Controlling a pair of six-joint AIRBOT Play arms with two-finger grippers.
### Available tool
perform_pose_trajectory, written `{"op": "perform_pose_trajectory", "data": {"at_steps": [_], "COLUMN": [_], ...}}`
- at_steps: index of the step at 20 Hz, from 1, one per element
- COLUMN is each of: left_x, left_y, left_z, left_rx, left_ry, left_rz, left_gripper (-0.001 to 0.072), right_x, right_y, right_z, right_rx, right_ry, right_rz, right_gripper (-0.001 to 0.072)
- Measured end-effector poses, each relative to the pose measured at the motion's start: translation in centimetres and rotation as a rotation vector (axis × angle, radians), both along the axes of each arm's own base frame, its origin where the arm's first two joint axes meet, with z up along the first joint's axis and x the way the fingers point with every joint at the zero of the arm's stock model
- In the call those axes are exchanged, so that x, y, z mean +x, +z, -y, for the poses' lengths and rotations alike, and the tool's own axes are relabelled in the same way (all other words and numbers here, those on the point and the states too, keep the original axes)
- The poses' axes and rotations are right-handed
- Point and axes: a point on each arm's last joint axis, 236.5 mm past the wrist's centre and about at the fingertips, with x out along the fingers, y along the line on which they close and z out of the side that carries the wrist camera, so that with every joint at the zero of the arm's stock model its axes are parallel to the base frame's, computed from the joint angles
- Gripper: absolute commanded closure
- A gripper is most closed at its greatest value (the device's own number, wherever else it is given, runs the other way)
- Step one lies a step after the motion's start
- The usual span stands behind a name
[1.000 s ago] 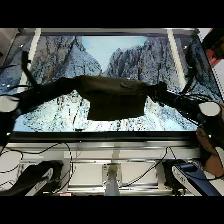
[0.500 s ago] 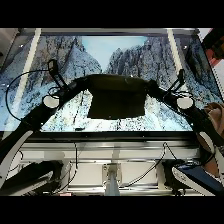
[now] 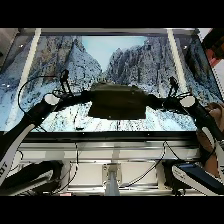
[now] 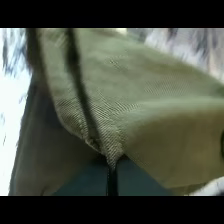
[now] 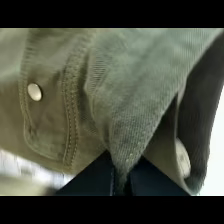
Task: Fold the clothes and pants, and hang the long-sleeved shirts on hangers.
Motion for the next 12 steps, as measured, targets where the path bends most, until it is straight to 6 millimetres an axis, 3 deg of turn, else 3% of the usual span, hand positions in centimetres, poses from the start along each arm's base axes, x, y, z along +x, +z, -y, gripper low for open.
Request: {"op": "perform_pose_trajectory", "data": {"at_steps": [4,9,10,12], "left_x": [-2.6,-4.0,-4.2,-4.2], "left_y": [-2.5,-4.6,-5.1,-6.2], "left_z": [-1.9,-2.8,-2.9,-3.6], "left_rx": [0.060,0.112,0.117,0.149], "left_ry": [-0.037,-0.062,-0.063,-0.062], "left_rz": [-0.151,-0.235,-0.253,-0.268], "left_gripper": [0.0687,0.0678,0.0551,0.0063], "right_x": [-2.9,-5.1,-5.5,-5.9], "right_y": [-1.0,-1.4,-1.5,-2.0], "right_z": [-0.3,-1.2,-1.3,-0.6], "right_rx": [-0.006,-0.010,-0.011,-0.052], "right_ry": [0.084,0.164,0.174,0.197], "right_rz": [-0.102,-0.170,-0.179,-0.191], "right_gripper": [0.0666,0.0664,0.0642,0.0437]}}
